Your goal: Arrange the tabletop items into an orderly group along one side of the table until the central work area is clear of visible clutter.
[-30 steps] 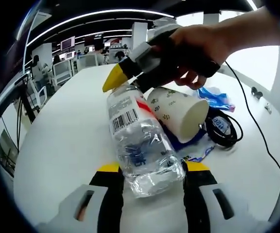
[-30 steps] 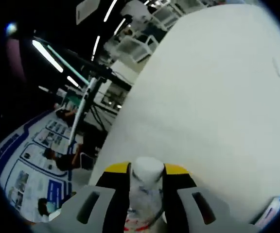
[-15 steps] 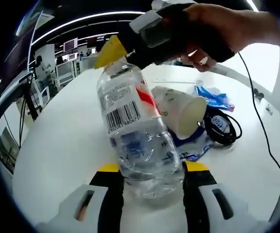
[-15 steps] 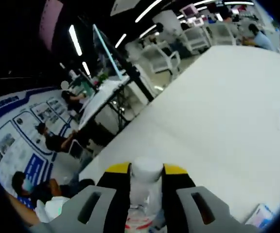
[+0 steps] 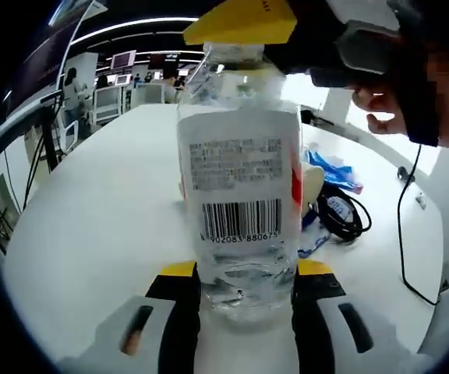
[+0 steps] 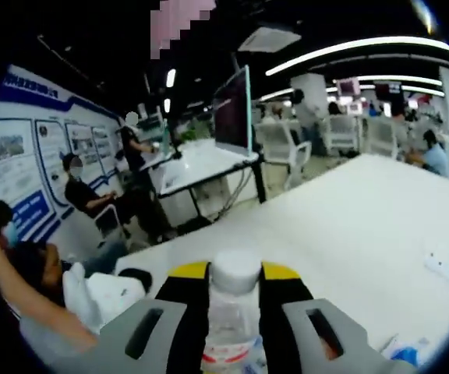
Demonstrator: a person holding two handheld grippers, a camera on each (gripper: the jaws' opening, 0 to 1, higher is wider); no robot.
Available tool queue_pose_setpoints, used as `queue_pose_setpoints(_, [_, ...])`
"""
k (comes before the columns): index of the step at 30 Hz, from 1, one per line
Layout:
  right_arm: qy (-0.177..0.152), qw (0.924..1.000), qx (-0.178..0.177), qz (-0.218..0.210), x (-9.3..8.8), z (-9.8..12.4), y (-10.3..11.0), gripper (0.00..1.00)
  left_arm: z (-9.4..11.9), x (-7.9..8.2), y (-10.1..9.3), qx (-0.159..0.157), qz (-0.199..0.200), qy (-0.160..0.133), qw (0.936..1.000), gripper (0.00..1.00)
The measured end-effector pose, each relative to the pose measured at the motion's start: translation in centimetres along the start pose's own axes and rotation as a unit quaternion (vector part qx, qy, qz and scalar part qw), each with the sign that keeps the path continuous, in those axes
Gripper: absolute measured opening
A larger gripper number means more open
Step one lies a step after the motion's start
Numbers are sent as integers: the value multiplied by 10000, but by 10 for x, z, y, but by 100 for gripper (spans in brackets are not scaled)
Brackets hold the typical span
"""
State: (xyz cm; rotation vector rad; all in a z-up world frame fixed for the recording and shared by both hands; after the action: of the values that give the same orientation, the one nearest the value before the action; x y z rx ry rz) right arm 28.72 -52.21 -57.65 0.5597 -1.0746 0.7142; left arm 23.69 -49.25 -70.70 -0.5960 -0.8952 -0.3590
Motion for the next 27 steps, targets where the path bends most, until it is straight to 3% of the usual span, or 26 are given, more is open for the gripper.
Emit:
queue_pose_setpoints(13, [-194,9964,32,825,-17,33,42,19,17,-5,-9,39,110,-133,9998,43])
queue_pose_setpoints(22, [-18,9947,-447,924,-18,36,46,19,35,4,-17,201,-122,-188,9995,40])
queue_pose_setpoints(27, [128,9935,-867,730,-18,37,45,19,45,14,-22,315,-473,-235,9981,38])
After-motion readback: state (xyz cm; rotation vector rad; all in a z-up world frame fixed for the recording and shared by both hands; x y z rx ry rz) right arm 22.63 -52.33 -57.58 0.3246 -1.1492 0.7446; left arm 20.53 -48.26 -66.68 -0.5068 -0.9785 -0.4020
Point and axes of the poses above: the point that each gripper's makers call its tool centre point, and the gripper's own axes: z roughly backward along the fingers, y roughly to its left, x roughly out of its top, the point moved 5 cm from there along z, roughly backward along the fingers, and after that the axes turned 12 degrees about -x, right-handed, at the moved point
